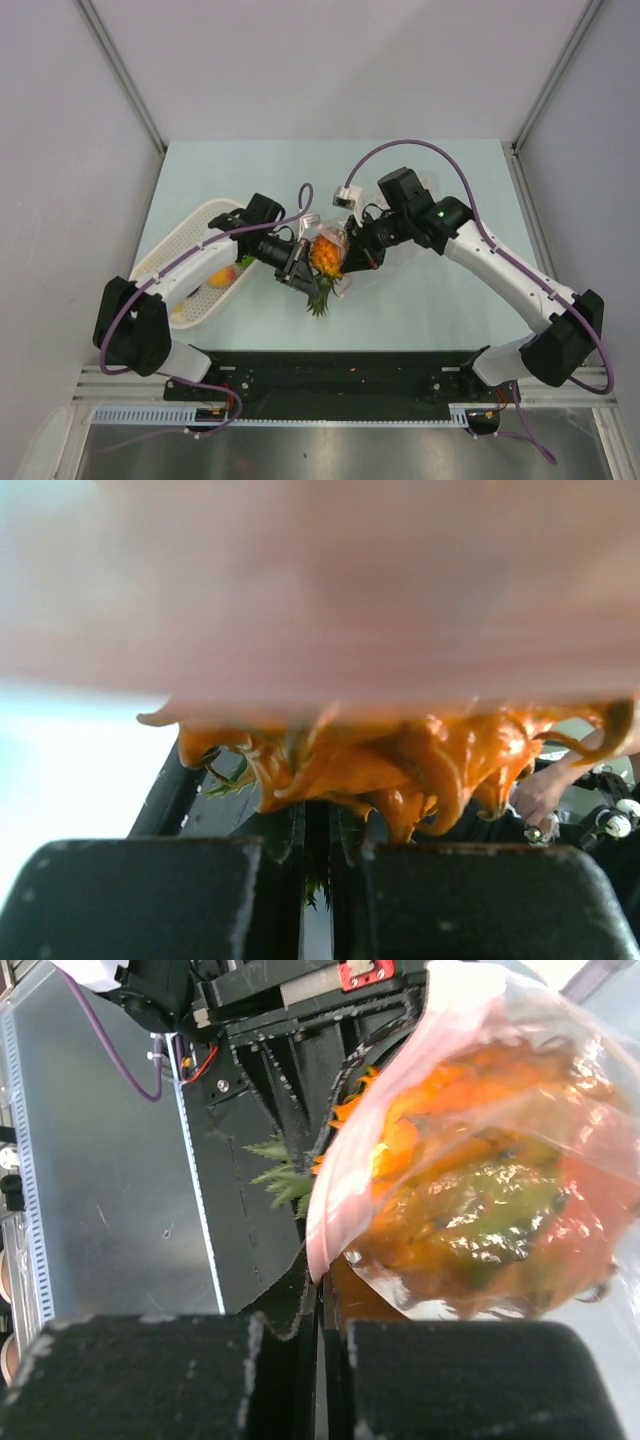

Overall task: Place the food in the zip-top bag and seal the zipper
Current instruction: Place the fake fruit in the zipper food storage bag.

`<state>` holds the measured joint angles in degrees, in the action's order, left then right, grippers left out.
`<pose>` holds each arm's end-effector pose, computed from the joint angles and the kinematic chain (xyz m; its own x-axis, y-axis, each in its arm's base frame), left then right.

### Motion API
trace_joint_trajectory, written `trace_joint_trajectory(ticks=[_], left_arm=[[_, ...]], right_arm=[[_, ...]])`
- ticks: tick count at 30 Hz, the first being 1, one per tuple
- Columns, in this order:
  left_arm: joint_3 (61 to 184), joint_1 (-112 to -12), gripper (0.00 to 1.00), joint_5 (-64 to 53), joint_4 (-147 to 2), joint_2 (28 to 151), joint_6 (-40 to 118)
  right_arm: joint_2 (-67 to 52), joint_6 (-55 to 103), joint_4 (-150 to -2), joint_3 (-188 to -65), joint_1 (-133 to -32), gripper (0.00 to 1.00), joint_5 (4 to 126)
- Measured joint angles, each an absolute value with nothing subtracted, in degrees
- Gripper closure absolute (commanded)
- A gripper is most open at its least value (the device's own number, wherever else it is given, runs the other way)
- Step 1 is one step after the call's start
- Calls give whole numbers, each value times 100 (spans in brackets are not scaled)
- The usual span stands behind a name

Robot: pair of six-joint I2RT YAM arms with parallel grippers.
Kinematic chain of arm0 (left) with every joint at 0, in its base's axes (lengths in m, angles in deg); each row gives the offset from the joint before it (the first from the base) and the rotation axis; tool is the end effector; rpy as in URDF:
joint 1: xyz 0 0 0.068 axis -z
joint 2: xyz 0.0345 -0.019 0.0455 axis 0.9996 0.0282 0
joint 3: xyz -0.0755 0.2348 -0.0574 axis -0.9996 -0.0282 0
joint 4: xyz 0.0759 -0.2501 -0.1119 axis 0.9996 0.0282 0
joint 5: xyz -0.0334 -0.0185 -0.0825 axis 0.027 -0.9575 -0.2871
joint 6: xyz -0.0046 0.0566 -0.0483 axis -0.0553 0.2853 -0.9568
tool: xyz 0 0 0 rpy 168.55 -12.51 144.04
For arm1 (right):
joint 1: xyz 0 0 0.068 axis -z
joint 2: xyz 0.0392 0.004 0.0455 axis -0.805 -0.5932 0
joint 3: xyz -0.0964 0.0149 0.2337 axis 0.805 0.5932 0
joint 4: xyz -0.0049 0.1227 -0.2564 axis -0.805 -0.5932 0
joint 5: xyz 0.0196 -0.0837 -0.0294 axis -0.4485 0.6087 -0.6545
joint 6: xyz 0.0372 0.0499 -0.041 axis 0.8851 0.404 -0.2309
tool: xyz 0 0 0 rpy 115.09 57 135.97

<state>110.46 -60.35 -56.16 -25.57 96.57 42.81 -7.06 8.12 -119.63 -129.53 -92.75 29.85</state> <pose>0.2421 -0.1897 0.2092 -0.8802 0.3875 -0.2741 0.4177 0.3578 -0.8352 0.2324 0.2436 0.3189 -0.4219 -0.4948 -0.7597 -0.9062 0.2031 0.3710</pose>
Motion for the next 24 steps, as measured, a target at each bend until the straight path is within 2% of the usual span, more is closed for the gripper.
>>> trace_joint_trajectory(ticks=[10,18,21,22,24], left_arm=[[11046,-5598,100,-4104,-2658,8617,4427],[10979,-5616,97,-4482,-3715,8438,3185],[10994,-5631,88,-4606,-3899,8540,2906],[11012,-5637,82,-4615,-3927,8573,2834],[11012,-5651,78,-4615,-4080,8582,2667]], right_arm=[[-945,861,-12160,-13189,-9246,100,2434],[-958,1645,-11786,-13130,-9238,100,1652],[-958,1936,-11626,-13137,-9166,100,1508],[-958,2054,-11585,-13133,-9139,100,1470],[-958,2316,-11377,-13091,-9072,100,1368]])
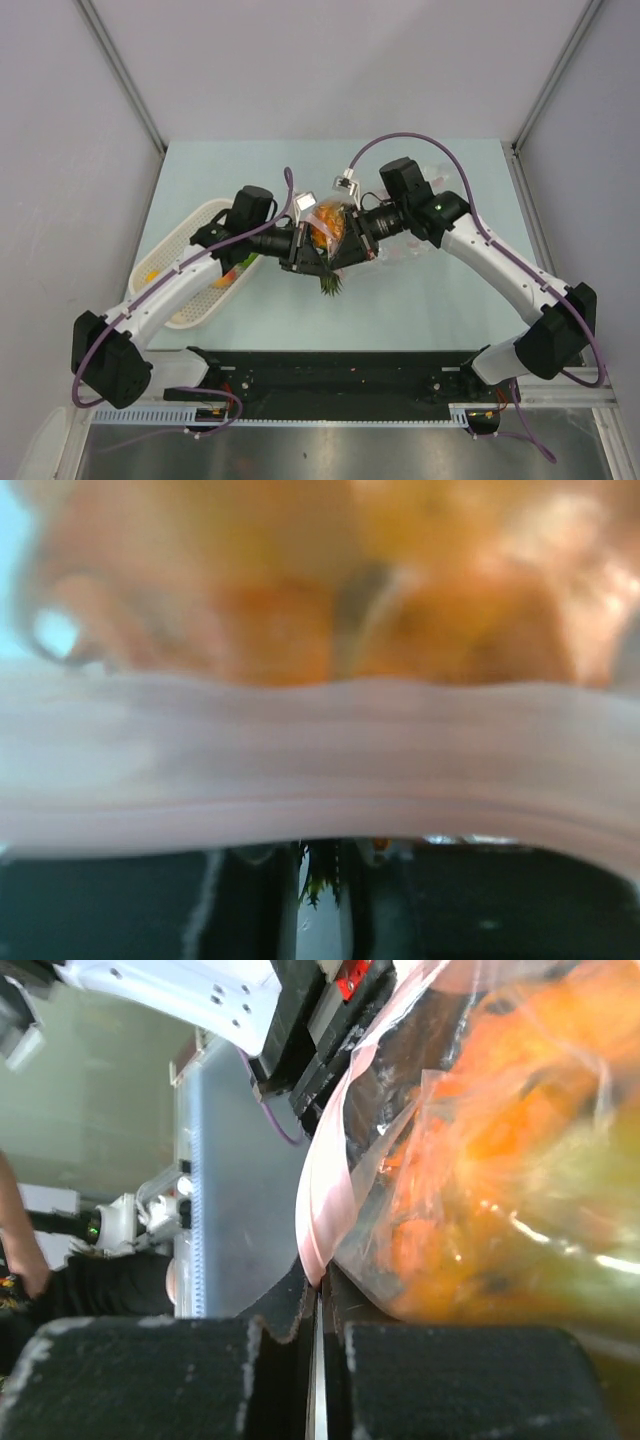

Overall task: Place the food in the zip-top bag and seal the zipper
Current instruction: Place the fake fruit in the zipper food storage bag.

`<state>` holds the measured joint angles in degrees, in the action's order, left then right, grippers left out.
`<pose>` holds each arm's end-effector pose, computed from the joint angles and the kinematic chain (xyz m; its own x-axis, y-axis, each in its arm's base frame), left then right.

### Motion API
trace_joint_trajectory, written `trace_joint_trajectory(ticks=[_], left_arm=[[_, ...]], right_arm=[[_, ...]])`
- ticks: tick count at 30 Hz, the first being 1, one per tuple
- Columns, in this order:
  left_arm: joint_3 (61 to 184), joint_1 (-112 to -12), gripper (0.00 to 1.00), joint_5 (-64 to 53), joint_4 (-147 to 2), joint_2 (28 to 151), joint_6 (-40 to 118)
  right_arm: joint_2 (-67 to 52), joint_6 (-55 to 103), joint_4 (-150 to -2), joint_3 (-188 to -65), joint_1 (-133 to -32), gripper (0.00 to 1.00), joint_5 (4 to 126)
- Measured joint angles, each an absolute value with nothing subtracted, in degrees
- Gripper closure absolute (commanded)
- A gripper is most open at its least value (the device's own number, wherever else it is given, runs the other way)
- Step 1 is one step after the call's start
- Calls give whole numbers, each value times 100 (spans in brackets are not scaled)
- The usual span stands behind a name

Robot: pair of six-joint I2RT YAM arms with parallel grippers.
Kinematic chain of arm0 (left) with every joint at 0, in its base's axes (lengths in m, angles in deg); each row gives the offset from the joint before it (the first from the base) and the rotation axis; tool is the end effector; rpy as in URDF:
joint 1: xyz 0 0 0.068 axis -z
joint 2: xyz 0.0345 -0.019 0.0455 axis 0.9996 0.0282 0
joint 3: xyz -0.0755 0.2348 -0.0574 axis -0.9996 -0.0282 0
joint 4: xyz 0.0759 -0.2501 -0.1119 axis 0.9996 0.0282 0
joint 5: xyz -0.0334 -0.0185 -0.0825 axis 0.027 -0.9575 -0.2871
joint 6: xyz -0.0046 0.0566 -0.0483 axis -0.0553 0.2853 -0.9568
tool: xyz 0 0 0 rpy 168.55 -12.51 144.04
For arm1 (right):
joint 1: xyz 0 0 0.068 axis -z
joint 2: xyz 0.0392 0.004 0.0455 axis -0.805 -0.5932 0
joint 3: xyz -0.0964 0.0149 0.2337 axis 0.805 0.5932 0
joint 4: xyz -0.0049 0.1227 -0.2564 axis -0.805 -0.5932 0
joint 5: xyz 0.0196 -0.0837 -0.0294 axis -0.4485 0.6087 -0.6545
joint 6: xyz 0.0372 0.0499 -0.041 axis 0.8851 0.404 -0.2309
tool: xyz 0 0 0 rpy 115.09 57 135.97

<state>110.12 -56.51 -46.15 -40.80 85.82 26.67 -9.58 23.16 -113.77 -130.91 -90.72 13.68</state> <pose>0.2362 -0.2024 0.2709 -0.8517 0.2132 -0.4787 0.5237 0.3817 -0.7617 0.2408 0.2492 0.3312 -0.6109 -0.3949 -0.6862 -0.7652 0.0722 0.6397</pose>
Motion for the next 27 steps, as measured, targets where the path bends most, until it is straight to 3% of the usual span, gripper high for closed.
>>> trace_joint_trajectory(ticks=[5,9,11,14,17,19,21,27], left_arm=[[10896,-5664,85,-4703,-4500,8396,2259],[11254,-5478,94,-4102,-3820,8449,2989],[11527,-5262,93,-3570,-3372,8501,3441],[11905,-5008,84,-2873,-2758,8715,4044],[12166,-4923,83,-2423,-2155,9065,4602],[12303,-4866,78,-2235,-1838,9336,4938],[12310,-4853,67,-2172,-1643,9443,5148],[11960,-5172,22,-2718,-1934,8569,5089]], right_arm=[[-958,2944,-10724,-12846,-8914,100,935],[-980,3706,-10188,-12569,-8704,100,563],[-1015,4165,-9760,-12418,-8641,100,395],[-1120,4806,-9165,-12234,-8617,100,205],[-1262,5075,-8811,-12228,-8656,100,141],[-1327,5061,-8770,-12241,-8696,100,120],[-1369,4930,-8888,-12250,-8720,100,113],[-1375,4729,-9076,-12237,-8742,100,41]])
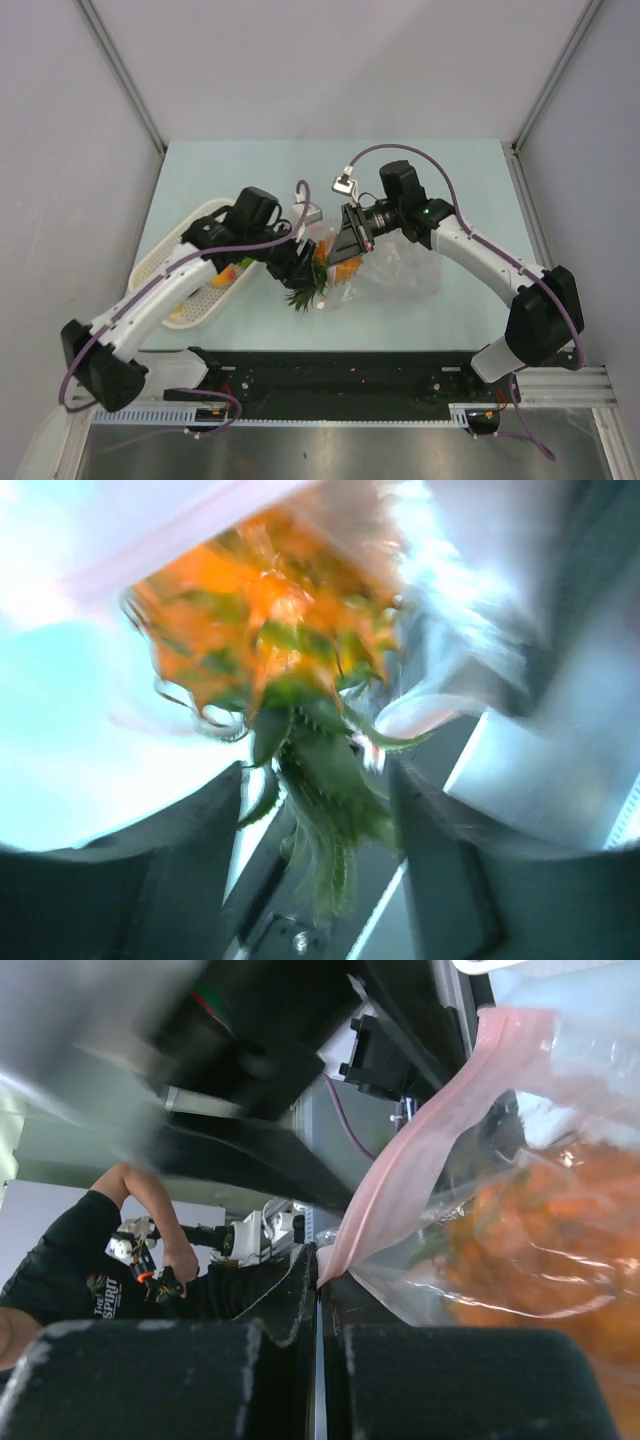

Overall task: Place the food in the zip-top bag and seal the zipper
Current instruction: Place the fake fruit in the zipper food storage bag.

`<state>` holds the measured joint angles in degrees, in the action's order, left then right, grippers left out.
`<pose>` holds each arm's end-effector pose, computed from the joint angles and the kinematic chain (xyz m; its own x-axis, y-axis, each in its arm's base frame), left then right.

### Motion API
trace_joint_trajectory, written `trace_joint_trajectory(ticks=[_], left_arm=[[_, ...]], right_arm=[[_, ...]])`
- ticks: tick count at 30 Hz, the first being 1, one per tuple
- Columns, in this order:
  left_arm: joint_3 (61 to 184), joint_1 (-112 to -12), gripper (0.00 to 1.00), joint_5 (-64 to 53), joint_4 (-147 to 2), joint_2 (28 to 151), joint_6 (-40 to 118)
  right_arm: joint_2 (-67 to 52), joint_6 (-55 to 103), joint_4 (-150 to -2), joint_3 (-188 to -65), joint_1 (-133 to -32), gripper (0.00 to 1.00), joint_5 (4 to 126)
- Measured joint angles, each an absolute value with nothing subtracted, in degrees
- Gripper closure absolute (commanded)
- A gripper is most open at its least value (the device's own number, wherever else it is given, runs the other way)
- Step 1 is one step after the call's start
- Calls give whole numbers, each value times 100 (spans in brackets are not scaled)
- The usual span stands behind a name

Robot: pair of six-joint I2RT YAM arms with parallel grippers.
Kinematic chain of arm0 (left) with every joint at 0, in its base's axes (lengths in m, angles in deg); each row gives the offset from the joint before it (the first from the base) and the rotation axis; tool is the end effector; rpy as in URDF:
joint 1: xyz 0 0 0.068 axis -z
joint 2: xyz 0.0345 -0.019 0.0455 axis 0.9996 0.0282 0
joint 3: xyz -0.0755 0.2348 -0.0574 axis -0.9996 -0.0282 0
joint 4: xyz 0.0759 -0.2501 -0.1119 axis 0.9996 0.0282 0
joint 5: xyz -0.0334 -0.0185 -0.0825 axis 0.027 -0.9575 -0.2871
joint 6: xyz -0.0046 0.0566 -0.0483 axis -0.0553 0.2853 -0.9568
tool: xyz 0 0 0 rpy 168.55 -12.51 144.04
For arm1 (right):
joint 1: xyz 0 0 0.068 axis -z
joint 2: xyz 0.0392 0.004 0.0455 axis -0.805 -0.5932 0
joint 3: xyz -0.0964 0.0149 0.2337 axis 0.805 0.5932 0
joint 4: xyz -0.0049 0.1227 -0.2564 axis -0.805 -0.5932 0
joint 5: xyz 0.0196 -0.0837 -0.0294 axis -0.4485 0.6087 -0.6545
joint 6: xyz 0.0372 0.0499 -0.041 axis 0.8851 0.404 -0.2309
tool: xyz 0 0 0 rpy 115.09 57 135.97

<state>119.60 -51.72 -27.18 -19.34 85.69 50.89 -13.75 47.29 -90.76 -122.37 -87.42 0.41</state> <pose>0.2164 -0.2000 0.2902 -0.6427 0.4807 -0.5966 0.7572 0.5172 -0.3989 0.2691 0.2519 0.2939 -0.7979 -0.3463 -0.4934 -0.5189 -0.0221 0.8545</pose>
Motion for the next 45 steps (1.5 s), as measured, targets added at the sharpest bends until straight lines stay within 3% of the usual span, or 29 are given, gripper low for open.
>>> trace_joint_trajectory(ticks=[2,4,10,13,19,21,22,24,25,28,35,36,38,39,40,42,45], left_arm=[[11851,-5345,12,-3031,-2199,8153,4897],[11693,-5578,11,-3371,-2623,7740,4582],[11138,-6547,21,-3844,-3429,7222,3889],[10856,-6964,21,-3820,-3488,7251,3856],[10511,-7014,24,-3850,-3471,7255,3874],[10496,-7014,32,-3924,-3503,7297,3854],[10496,-7014,49,-3970,-3547,7329,3819],[10496,-7012,67,-4067,-3617,7391,3714],[10500,-6999,83,-4141,-3694,7432,3688],[10651,-6907,100,-4331,-3707,7531,3588],[11444,-6405,100,-4727,-3608,7353,3581],[11444,-6402,97,-4735,-3567,7286,3570],[11444,-6402,61,-4746,-3468,7251,3577],[11444,-6402,32,-4744,-3409,7268,3601],[11442,-6411,22,-4711,-3318,7308,3579],[11438,-6468,6,-4609,-3211,7353,3634],[11475,-6754,0,-4117,-3016,7347,3865]], right_arm=[[-1375,4773,-9034,-12212,-8739,100,-9],[-1375,4860,-8955,-12180,-8735,100,-57],[-1336,5372,-8411,-12171,-8637,100,-184],[-1279,5645,-8090,-12171,-8540,100,-199],[-1211,6113,-7471,-12171,-8420,100,-210],[-1207,6215,-7358,-12171,-8409,100,-208],[-1200,6248,-7323,-12171,-8407,100,-204],[-1174,6275,-7314,-12171,-8407,100,-199],[-1131,6266,-7342,-12171,-8403,100,-182],[-988,5990,-7817,-12193,-8346,100,-86],[-247,4115,-10883,-12763,-7948,100,1263],[-90,3942,-11196,-12765,-7887,100,1510],[205,3643,-11779,-12765,-7795,100,2010],[325,3518,-12000,-12759,-7775,100,2240],[430,3411,-12186,-12735,-7771,100,2458],[581,3291,-12418,-12637,-7771,100,2806],[611,3239,-12560,-12521,-7775,100,3149]])
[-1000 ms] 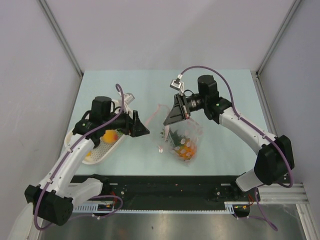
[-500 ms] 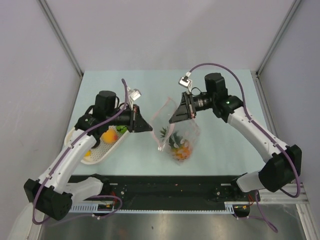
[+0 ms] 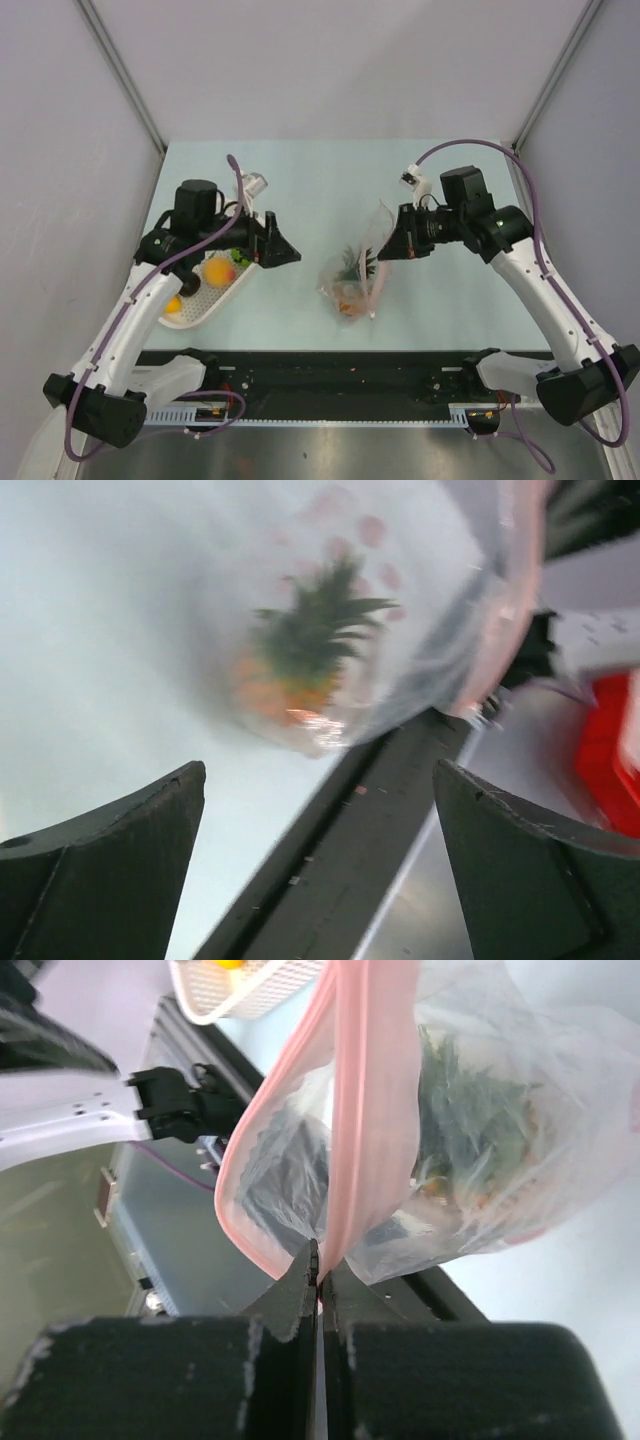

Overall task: Place the food in the zip-top bag and seal the zipper
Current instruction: Place the fake fruit in the zipper food storage bag, then pick up the fake fruit from the bin.

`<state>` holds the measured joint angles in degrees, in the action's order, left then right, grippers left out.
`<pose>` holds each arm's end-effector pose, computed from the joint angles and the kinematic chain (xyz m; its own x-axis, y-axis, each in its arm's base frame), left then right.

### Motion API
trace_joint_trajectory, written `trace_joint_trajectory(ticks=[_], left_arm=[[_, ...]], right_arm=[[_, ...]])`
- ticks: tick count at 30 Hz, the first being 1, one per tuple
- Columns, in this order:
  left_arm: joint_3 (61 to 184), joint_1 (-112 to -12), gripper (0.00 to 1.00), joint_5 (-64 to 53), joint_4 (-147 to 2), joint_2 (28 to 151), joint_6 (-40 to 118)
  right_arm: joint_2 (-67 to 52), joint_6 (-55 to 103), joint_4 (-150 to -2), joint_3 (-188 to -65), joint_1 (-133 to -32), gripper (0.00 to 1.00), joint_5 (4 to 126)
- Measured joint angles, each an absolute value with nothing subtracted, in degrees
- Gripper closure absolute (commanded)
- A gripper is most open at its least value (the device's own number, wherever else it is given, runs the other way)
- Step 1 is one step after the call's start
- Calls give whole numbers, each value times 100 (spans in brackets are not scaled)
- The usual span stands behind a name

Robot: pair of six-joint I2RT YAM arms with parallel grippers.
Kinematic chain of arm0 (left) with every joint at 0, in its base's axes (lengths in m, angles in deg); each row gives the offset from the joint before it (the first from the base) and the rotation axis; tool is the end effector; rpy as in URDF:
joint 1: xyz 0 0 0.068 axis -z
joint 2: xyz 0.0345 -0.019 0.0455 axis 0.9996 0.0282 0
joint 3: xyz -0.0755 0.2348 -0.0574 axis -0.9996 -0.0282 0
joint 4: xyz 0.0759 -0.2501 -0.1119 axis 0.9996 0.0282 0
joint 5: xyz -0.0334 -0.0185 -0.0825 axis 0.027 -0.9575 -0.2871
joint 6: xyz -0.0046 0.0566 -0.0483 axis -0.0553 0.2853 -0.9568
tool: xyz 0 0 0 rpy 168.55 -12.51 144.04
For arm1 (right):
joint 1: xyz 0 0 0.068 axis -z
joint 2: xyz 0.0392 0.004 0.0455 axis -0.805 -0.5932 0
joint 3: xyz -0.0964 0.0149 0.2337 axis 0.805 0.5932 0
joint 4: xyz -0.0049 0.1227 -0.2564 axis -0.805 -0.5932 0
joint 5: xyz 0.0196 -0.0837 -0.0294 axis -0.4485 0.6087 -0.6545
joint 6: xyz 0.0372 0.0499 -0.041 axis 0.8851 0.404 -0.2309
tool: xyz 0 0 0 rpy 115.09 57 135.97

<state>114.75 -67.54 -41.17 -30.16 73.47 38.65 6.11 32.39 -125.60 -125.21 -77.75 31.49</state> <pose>0.2258 -0.1324 0.3378 -0.6922 0.1016 -0.7145 0.6548 0.5049 -0.5625 0.2335 0.1495 0.3480 -0.7990 -0.1414 -0.5844 -0.5532 0.5538 0.6223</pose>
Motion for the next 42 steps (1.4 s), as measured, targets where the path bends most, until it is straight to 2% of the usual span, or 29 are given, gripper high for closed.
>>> trace_joint_trajectory(ticks=[6,13,19,24,30,31,34,35,37,38,42], left_arm=[[11713,-7609,0,-2847,-2706,7745,4952],[11720,-8302,0,-1647,-2590,9262,6165],[11613,-8426,1,-1238,-2767,9869,6606],[11440,-8426,7,-1031,-3093,10245,6676],[11418,-8426,9,-808,-3521,10735,6683],[11407,-8426,11,-795,-3576,10803,6683],[11394,-8426,26,-803,-3667,10912,6630],[11394,-8426,35,-823,-3698,10912,6624],[11394,-8429,42,-851,-3744,10910,6589],[11392,-8429,49,-880,-3750,10888,6575],[11348,-8490,54,-1157,-3672,10370,6444]], right_arm=[[196,3101,-12772,-12925,-7795,100,3566],[-173,3175,-12957,-13555,-7867,100,3645],[-840,3153,-13082,-14385,-8433,100,3623],[-1294,3075,-13100,-14966,-8932,100,3455],[-1447,3027,-13091,-15047,-9052,100,3309],[-1458,3020,-13091,-15047,-9056,100,3289],[-1502,2976,-13084,-15045,-9069,100,3252],[-1528,2957,-13073,-15045,-9076,100,3247],[-1607,2917,-13056,-15047,-9089,100,3232],[-1664,2911,-13049,-15054,-9096,100,3225],[-1935,2909,-13027,-15174,-9117,100,3191]])
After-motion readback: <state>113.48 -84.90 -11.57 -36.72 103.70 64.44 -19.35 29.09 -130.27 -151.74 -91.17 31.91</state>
